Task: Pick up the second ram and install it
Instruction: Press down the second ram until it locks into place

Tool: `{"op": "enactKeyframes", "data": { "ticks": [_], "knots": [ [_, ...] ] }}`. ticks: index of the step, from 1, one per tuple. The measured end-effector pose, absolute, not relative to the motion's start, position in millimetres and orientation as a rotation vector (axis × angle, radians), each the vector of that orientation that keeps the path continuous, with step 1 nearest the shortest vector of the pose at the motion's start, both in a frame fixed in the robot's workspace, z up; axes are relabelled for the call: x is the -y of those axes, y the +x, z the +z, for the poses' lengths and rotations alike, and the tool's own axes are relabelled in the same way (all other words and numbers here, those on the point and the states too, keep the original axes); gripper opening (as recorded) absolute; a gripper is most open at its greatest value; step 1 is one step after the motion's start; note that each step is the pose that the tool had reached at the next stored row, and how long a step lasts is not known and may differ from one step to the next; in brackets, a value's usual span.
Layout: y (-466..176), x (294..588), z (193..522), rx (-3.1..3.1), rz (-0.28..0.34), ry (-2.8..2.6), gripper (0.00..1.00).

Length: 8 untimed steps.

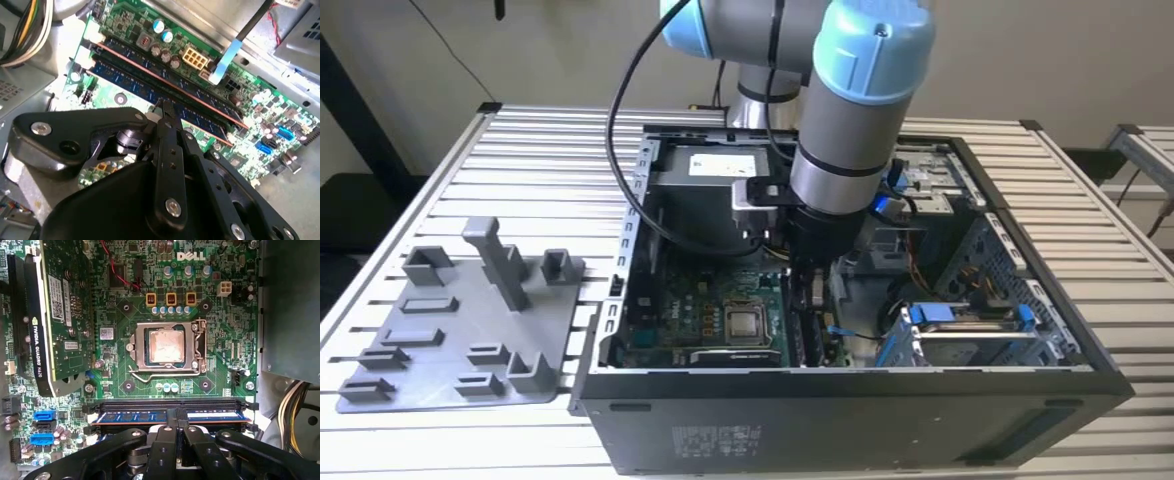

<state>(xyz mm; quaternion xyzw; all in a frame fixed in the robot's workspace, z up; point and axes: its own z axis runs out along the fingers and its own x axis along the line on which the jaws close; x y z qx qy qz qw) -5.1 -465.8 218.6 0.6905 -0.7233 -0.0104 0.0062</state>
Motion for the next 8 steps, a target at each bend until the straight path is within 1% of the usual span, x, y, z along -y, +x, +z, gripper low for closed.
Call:
{"op": "enactKeyframes", "data": {
  "ticks": [8],
  "knots": [
    [-5, 466, 238, 2.265, -0.035, 2.162, 0.11]
  ]
}}
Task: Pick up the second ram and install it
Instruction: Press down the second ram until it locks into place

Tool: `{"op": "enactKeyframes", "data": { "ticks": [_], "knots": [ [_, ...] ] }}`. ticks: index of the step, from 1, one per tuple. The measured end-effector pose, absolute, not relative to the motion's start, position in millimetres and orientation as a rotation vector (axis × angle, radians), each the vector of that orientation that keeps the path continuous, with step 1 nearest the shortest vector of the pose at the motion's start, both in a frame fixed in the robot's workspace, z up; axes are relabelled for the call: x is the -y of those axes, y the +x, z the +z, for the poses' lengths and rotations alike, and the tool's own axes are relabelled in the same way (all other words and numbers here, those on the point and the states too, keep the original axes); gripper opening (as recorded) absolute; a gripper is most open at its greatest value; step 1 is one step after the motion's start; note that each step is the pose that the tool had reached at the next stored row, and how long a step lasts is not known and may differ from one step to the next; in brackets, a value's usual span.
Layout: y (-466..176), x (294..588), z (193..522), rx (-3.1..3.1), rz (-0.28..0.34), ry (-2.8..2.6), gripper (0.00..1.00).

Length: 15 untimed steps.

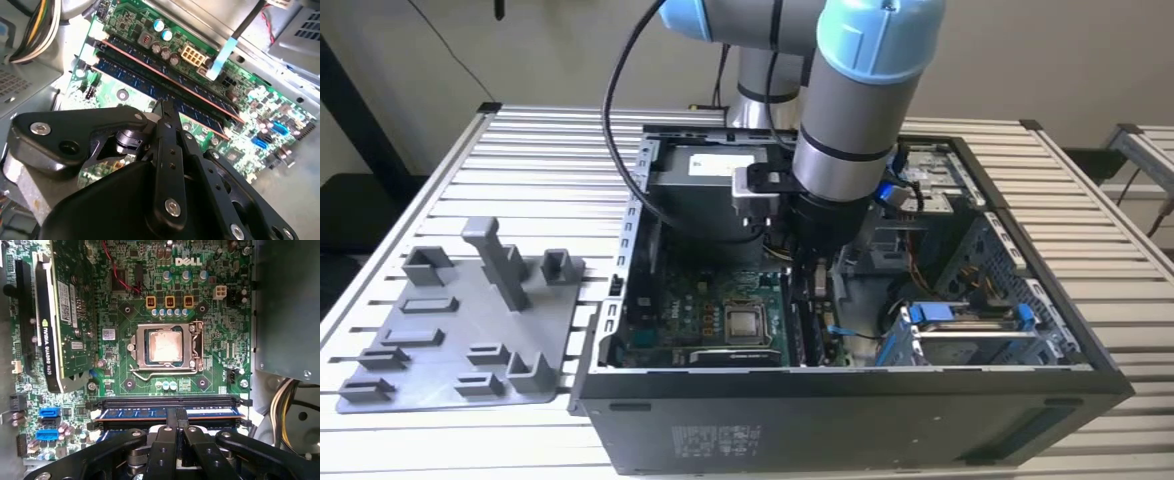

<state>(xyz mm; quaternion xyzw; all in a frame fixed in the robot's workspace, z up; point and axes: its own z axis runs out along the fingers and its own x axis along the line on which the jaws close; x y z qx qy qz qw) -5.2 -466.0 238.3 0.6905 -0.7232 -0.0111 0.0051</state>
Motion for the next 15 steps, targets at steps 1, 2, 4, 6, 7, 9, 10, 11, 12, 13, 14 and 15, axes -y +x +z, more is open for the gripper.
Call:
{"op": "enactKeyframes", "data": {
  "ticks": [1, 2, 4, 6, 7, 9, 10, 11, 12, 13, 14, 15],
  "knots": [
    [-5, 466, 241, 2.265, -0.035, 2.162, 0.11],
    [-5, 466, 243, 2.265, -0.035, 2.162, 0.11],
    [-5, 466, 246, 2.265, -0.035, 2.162, 0.11],
    [-5, 466, 250, 2.265, -0.035, 2.162, 0.11],
    [-5, 466, 251, 2.265, -0.034, 2.162, 0.11],
    [-5, 466, 251, 2.265, -0.035, 2.163, 0.11],
    [-5, 466, 251, 2.265, -0.035, 2.162, 0.11],
    [-5, 466, 251, 2.265, -0.035, 2.162, 0.11],
    [-5, 466, 252, 2.265, -0.035, 2.162, 0.11],
    [-5, 466, 252, 2.265, -0.035, 2.162, 0.11],
    [-5, 466, 252, 2.265, -0.035, 2.162, 0.11],
    [-5, 466, 252, 2.265, -0.035, 2.162, 0.11]
  ]
}}
